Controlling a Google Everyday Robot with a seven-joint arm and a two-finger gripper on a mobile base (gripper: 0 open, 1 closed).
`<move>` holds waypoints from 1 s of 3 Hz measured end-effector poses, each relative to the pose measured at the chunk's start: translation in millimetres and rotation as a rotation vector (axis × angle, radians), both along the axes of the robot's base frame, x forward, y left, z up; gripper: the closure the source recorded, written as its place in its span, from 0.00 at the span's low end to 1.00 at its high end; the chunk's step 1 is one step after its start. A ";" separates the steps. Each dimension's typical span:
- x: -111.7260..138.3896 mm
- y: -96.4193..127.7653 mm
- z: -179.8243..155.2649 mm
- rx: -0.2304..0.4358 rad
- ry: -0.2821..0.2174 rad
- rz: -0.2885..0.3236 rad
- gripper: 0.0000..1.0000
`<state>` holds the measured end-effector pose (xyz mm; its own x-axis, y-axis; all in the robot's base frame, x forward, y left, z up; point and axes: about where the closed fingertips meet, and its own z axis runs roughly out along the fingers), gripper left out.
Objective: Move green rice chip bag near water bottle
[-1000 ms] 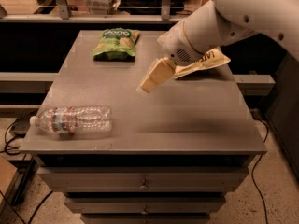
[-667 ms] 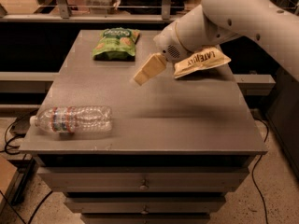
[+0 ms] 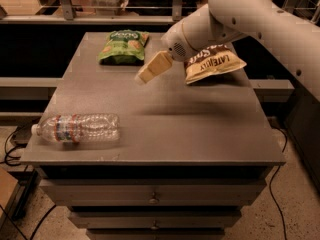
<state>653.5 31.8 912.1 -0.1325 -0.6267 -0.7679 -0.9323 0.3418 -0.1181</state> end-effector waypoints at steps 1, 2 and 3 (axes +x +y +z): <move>4.9 7.7 -4.8 0.057 0.005 -0.006 0.00; 22.2 24.8 -3.4 0.125 -0.016 -0.017 0.00; 48.1 41.4 -4.6 0.205 -0.036 -0.047 0.00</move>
Offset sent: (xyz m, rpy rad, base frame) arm 0.0513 0.0426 0.0038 0.2240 -0.0600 -0.0484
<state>701.6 73.2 907.5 -0.1280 -0.4506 -0.8835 -0.9111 0.4053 -0.0747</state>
